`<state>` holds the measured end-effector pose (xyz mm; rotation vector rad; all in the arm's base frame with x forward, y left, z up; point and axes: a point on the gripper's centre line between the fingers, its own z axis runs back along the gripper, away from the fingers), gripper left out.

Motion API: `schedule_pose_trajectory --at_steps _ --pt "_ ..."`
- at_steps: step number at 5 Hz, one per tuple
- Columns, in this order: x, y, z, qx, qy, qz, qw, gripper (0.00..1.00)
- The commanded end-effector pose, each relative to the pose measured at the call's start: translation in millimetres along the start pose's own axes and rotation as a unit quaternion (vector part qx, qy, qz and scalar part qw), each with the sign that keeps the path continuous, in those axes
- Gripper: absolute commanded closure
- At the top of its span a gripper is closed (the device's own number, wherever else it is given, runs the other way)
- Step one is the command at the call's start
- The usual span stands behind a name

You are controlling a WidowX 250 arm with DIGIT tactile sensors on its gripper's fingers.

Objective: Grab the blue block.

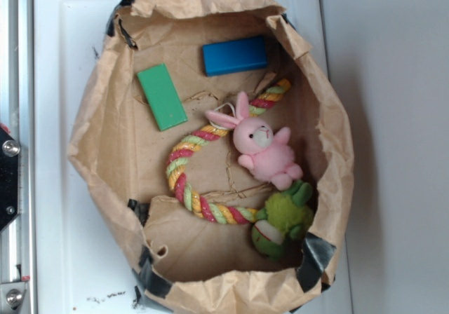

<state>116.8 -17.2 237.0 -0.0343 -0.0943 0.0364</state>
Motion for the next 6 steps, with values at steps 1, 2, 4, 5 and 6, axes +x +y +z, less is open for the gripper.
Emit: schedule_pose_trajectory --at_steps 1,2,4,5,6 --pt "0 0 0 0.000 0.000 0.000 1.000 0.00" --pt "44 -12 -9 -0.001 -0.014 0.028 1.000 0.00" --pt "99 0 -28 0.013 -0.046 0.076 0.996 0.00" --pt "127 15 -46 0.000 -0.057 0.055 0.997 0.00" --pt "148 26 -64 -0.024 -0.056 0.020 0.998 0.00"
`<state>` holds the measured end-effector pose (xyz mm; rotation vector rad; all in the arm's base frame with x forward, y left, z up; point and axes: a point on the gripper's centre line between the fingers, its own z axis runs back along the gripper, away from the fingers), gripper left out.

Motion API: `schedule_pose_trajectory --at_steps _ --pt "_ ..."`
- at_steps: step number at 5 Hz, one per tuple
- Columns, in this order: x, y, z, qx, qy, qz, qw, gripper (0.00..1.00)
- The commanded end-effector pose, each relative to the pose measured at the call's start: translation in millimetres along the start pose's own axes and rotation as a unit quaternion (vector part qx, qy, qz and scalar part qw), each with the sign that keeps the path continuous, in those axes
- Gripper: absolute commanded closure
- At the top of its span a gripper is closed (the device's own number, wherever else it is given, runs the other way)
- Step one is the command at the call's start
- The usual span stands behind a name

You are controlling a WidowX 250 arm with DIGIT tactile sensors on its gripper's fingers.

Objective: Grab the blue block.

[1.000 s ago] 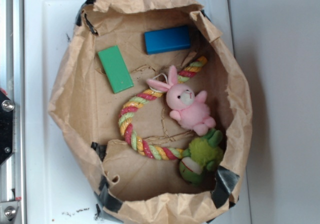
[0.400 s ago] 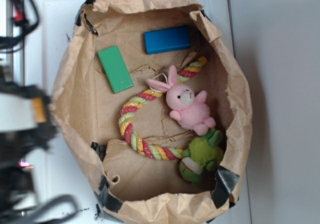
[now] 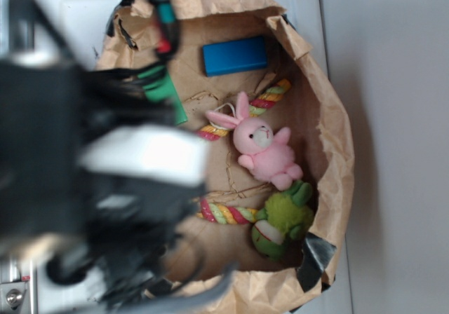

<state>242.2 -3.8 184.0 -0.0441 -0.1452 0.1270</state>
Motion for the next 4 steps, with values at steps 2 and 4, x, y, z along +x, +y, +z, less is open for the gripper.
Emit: schedule_pose_trajectory --at_steps 2,4 --pt "52 27 -30 -0.020 -0.020 -0.023 0.999 0.00" --pt "43 42 -45 -0.018 -0.061 -0.026 0.998 0.00"
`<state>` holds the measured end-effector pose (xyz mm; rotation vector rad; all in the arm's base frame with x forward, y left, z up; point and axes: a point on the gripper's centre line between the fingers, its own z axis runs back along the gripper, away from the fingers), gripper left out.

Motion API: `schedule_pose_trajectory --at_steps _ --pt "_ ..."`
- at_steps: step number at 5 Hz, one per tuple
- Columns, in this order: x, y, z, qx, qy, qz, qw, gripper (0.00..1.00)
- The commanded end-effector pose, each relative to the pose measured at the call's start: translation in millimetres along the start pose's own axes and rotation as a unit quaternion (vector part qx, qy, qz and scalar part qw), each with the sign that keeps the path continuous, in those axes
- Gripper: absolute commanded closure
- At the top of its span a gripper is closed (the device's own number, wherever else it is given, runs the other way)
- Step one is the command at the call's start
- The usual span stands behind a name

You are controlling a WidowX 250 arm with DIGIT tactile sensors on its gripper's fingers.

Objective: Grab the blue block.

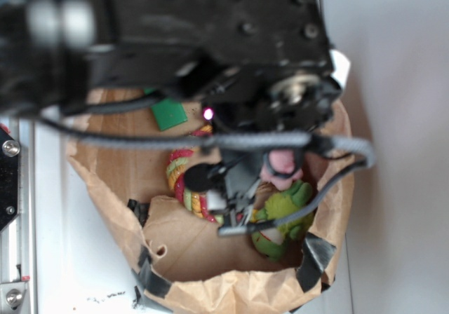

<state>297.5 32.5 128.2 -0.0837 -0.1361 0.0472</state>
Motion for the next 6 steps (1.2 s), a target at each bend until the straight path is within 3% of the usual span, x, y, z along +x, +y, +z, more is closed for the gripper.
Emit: schedule_pose_trajectory --at_steps 1,6 --pt "-10 19 6 0.007 -0.072 0.011 0.997 0.00" --pt "-18 26 -5 0.045 -0.068 0.026 0.996 0.00"
